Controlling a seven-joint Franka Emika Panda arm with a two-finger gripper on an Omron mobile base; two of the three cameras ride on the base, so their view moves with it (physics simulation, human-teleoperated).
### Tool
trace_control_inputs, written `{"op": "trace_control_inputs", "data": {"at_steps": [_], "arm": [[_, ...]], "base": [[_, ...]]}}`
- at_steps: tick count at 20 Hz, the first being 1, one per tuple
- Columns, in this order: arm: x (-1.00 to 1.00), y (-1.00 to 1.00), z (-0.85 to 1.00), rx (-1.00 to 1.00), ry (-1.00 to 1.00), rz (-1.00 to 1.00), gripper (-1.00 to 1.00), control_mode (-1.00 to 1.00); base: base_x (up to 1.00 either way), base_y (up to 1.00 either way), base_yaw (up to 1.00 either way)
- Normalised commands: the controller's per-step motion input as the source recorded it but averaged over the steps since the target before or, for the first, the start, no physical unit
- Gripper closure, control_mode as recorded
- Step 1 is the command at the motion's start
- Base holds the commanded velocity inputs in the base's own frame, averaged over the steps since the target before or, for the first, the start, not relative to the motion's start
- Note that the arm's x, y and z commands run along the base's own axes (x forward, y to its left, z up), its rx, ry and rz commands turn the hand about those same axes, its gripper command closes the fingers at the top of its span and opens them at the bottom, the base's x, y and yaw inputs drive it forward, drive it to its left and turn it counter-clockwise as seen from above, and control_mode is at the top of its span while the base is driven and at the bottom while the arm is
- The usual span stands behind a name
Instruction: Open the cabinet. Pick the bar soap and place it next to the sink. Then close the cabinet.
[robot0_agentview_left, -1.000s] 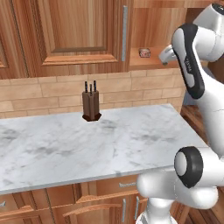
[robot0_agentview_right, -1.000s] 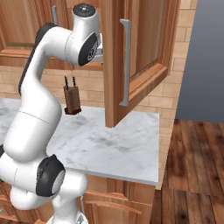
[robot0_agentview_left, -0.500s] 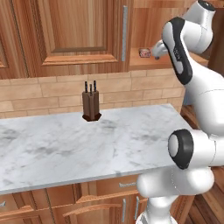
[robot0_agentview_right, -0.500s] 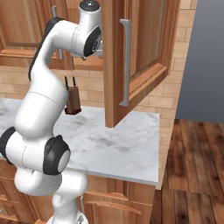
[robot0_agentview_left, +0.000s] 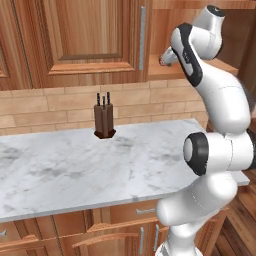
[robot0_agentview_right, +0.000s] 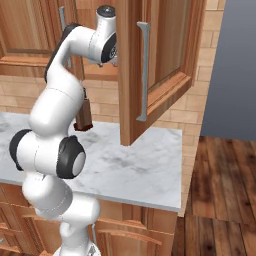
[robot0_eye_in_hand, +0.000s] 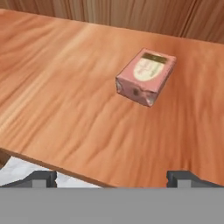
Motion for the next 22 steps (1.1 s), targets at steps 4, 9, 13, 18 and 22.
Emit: {"op": "trace_control_inputs", "data": {"at_steps": [4,9,13,18,22], "arm": [[0.62,0.0,-0.04,0.0,0.0,0.0,-1.0,-1.0],[0.5,0.0,-0.06,0.0,0.0,0.0,-1.0,-1.0],[0.48,0.0,-0.1,0.0,0.0,0.0,-1.0,-1.0],[0.41,0.0,-0.12,0.0,0.03,-0.01,-1.0,-1.0],[0.39,-0.07,-0.03,0.0,0.03,-0.03,-1.0,-1.0]], "base": [[0.0,0.0,0.0],[0.0,0.0,0.0],[0.0,0.0,0.0],[0.0,0.0,0.0],[0.0,0.0,0.0]]}}
